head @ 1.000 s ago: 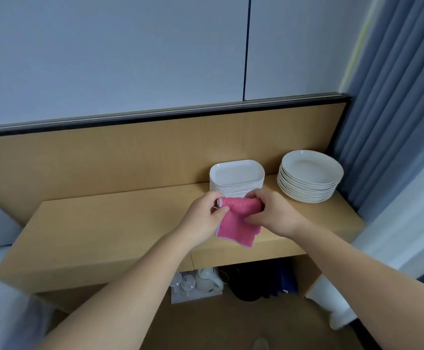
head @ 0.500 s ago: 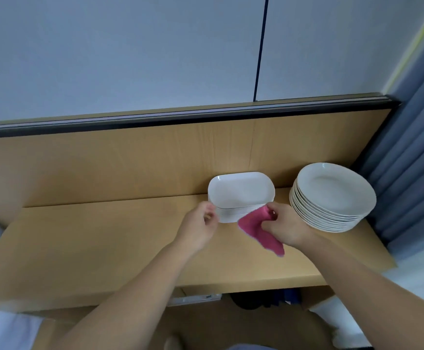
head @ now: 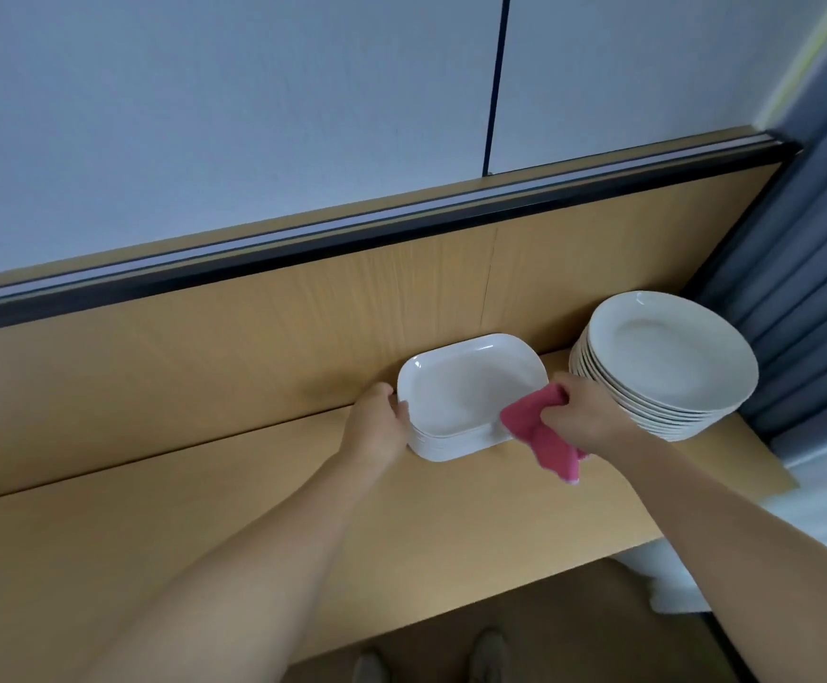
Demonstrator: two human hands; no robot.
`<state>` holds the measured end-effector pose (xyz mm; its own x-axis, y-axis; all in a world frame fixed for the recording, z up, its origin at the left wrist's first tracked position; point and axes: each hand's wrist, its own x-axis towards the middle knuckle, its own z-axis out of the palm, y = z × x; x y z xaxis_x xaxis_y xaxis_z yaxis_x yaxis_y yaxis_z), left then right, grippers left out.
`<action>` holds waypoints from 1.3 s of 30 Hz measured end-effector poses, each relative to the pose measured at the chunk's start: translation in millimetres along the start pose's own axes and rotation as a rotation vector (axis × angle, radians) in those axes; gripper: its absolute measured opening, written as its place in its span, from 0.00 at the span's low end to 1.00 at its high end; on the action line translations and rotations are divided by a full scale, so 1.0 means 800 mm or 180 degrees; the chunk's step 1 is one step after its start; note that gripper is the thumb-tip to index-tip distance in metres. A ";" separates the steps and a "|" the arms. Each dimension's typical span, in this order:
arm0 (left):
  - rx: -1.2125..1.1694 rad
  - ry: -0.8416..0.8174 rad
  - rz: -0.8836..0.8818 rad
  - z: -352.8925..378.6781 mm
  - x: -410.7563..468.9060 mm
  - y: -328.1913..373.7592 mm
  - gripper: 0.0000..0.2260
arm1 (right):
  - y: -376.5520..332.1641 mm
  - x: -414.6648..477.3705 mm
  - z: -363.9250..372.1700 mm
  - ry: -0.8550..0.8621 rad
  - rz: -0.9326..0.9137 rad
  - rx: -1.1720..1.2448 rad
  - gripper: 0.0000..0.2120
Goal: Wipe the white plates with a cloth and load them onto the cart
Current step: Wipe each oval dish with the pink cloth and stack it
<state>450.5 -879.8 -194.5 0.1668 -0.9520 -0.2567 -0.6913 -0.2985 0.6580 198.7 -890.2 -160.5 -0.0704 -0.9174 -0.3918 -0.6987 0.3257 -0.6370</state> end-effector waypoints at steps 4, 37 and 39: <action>-0.0031 0.0021 -0.0174 0.012 0.024 0.003 0.06 | -0.003 0.038 -0.003 -0.0264 0.0058 0.0026 0.12; -0.0874 -0.0174 -0.0561 -0.067 -0.017 -0.050 0.13 | -0.009 -0.004 0.018 -0.0323 -0.0661 0.0457 0.25; -0.0882 -0.0226 -0.0603 -0.089 -0.036 -0.084 0.14 | -0.014 -0.020 0.033 -0.0396 -0.0630 0.0545 0.18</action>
<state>542.4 -837.1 -180.9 0.2177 -0.8737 -0.4350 -0.4340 -0.4859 0.7587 226.3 -873.5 -164.4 0.1505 -0.9353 -0.3204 -0.5589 0.1868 -0.8079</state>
